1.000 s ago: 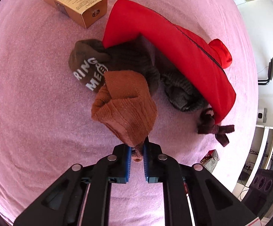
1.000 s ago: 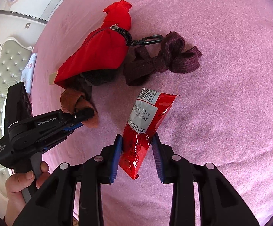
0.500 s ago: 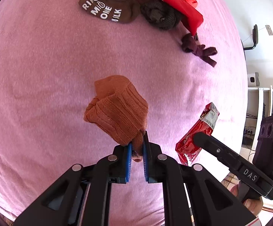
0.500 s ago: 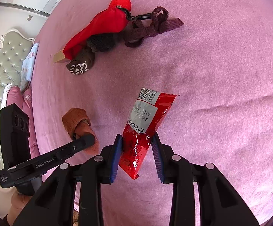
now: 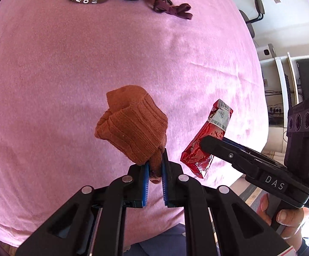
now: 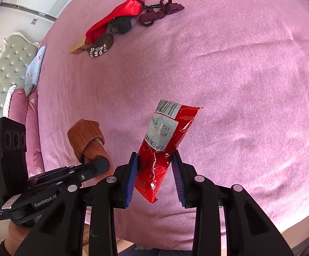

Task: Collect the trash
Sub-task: 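Carry sock and red snack stick toward the yellow basin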

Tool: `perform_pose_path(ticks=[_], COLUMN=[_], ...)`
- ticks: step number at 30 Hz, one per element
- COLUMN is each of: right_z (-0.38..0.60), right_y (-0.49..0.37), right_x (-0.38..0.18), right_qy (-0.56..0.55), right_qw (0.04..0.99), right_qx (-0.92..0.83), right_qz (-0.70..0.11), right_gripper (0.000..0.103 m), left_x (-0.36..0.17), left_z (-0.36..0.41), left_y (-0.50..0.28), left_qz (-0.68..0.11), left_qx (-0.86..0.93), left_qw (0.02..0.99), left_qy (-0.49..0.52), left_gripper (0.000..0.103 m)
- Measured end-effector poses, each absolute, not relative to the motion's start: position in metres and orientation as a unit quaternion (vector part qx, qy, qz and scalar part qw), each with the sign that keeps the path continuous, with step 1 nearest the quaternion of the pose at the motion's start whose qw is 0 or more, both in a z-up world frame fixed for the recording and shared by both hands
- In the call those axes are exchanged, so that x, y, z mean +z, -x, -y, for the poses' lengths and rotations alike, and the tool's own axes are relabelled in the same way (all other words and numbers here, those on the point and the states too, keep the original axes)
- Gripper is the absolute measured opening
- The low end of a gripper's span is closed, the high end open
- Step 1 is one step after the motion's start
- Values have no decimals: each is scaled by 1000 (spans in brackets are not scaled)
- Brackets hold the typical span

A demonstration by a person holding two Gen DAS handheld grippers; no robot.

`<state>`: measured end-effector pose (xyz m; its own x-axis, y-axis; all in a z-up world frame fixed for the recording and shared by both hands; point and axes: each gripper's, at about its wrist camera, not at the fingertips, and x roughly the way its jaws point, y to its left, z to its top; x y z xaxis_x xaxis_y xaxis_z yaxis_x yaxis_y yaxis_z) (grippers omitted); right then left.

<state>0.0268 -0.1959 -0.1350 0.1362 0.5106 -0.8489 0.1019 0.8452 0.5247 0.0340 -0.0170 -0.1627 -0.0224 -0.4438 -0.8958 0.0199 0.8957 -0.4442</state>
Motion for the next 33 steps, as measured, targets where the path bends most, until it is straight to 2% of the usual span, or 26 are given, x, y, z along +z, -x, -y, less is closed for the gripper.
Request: perform_pose_path(ticks=[13, 33], right_z=[273, 489], right_y=[77, 277], right_x=[-130, -165], right_qy=[-295, -413], right_qw=[725, 690], right_qx=[78, -99], right_qz=[-617, -585], right_gripper=[32, 32], left_x=[-151, -171], left_z=[99, 349], left_y=[39, 166], left_qz=[-708, -723], left_qx=[-251, -382], left_qw=[656, 565], left_qy=[72, -108], left_gripper=[11, 11])
